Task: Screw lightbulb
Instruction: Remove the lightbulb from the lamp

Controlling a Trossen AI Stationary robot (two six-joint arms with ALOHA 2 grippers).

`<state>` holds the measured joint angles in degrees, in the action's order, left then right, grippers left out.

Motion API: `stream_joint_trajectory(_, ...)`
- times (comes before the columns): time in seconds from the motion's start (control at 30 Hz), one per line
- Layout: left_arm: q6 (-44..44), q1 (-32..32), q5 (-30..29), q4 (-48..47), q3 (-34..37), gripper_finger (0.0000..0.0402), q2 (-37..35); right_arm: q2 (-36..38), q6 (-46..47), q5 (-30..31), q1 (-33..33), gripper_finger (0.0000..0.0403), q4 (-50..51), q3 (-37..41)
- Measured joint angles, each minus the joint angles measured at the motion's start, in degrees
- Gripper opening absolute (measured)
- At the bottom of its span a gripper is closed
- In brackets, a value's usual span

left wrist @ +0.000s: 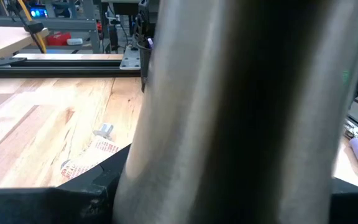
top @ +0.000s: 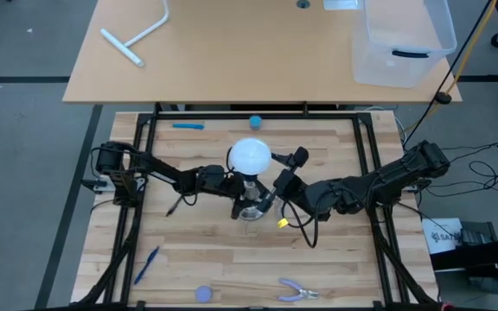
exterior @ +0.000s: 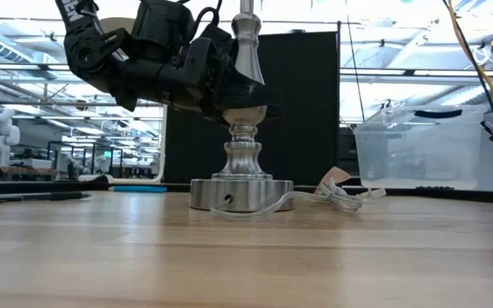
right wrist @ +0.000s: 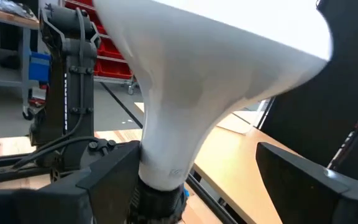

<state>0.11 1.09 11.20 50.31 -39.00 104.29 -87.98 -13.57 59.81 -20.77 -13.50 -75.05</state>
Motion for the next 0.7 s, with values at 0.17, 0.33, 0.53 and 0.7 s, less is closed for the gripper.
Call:
stream_joint_trajectory(0.17, -0.01, 0.02, 0.01, 0.02, 0.00, 0.0258, 0.00, 0.08, -0.62, 1.22, -0.55, 0.0313, -0.02, 0.00)
stream_joint_trajectory(0.33, -0.01, 0.02, -0.02, 0.02, 0.00, 0.0258, 0.00, 0.10, -0.85, 3.30, -1.35, 0.0313, 0.03, 0.00)
stream_joint_trajectory(0.53, 0.01, -0.01, -0.04, 0.02, 0.00, 0.0258, 0.00, 0.10, -0.96, 6.31, -2.27, 0.0313, 0.07, 0.00)
stream_joint_trajectory(0.7, 0.01, -0.01, -0.04, 0.02, 0.00, 0.0258, 0.00, 0.12, -1.01, 7.33, -2.89, 0.0313, 0.05, 0.02)
